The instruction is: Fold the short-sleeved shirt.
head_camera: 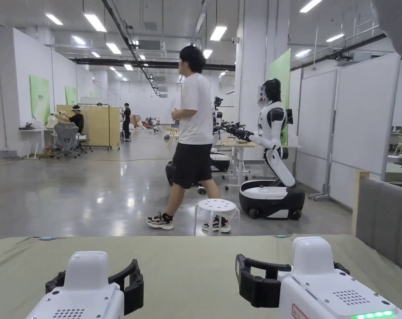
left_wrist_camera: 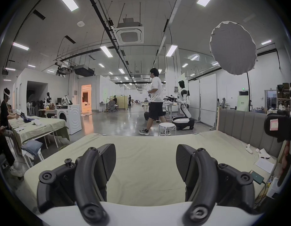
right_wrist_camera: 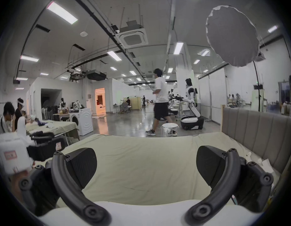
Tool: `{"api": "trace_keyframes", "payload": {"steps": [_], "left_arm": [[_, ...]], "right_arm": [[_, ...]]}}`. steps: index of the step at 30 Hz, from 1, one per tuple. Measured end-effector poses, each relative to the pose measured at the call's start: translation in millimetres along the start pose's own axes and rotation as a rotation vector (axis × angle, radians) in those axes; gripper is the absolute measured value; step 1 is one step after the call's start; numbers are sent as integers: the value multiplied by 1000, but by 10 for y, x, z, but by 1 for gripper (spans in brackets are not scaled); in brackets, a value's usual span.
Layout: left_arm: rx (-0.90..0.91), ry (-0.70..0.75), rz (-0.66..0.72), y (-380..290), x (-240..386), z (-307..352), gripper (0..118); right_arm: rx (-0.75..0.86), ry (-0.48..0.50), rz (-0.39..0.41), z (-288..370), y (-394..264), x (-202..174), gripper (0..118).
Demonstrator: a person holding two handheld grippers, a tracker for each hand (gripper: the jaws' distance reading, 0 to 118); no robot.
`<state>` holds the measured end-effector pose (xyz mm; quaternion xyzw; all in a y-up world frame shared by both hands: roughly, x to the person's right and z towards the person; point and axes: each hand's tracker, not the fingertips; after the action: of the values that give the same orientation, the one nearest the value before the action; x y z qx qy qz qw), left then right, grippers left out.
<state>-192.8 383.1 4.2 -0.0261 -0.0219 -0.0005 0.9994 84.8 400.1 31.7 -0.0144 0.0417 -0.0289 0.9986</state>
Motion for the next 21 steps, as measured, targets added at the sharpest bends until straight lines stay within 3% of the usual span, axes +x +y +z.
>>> {"api": "trace_keyframes", "payload": {"steps": [3,10,16,21], "left_arm": [[6,8,1,-14,-12,9,76],[-5,14,15,-11,-47,-3,76],[-13,6,19,7,-23,-22,76],[-8,3,18,26,-1,-19,76]], "right_arm": [[6,-85,-30,27,73,-38,118],[-23,-129,-136,69,195,-8,118],[-52,-149,-161,28,175,28,118],[-36,-156,-132,29,148,-2,118]]}}
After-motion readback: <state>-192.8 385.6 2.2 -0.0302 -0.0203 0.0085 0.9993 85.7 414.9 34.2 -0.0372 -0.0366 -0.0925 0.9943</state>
